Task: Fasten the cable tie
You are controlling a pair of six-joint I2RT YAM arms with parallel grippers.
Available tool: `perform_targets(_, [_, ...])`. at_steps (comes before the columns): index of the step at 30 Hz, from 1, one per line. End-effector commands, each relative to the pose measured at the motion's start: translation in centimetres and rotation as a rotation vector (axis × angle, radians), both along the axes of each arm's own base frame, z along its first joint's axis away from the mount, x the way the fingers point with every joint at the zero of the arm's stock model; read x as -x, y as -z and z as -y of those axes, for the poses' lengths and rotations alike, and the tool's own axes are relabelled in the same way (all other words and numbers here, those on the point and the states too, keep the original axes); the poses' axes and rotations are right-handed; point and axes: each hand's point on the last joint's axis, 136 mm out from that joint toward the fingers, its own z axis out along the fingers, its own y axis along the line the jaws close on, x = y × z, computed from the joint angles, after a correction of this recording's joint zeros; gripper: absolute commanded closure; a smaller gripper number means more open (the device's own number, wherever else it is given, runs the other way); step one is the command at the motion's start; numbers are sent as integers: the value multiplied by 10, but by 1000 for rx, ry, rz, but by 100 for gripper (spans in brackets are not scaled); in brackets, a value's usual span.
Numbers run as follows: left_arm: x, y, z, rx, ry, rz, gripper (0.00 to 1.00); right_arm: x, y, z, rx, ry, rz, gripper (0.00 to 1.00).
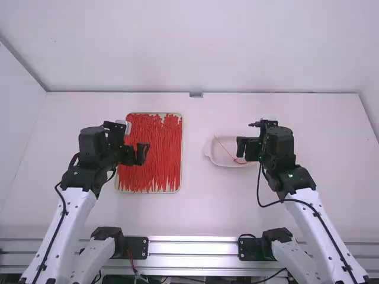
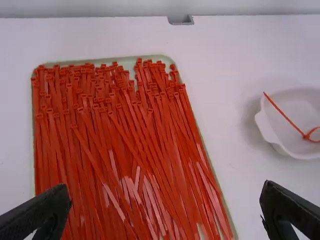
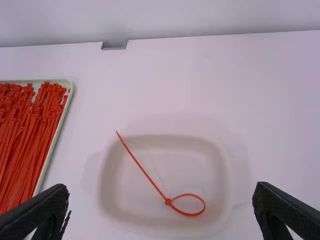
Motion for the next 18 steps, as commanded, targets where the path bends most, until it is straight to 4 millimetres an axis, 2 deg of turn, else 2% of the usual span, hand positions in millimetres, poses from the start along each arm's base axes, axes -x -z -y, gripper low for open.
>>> perform_targets(1, [-2,-8,1,-2,15,19,1,-4,-15,-1,0,-3,35,2])
perform_targets(10, [-1,-7,3,-3,7,27,2,-4,-16,3,6,-1,52,4])
perform_targets(13, [1,-7,5,-9,-7,54,5,-4,-18,14,27,14,90,7])
perform_targets(18, [3,-7,-7,-49,-65,124,13,-1,-21,37,79,47,168,14])
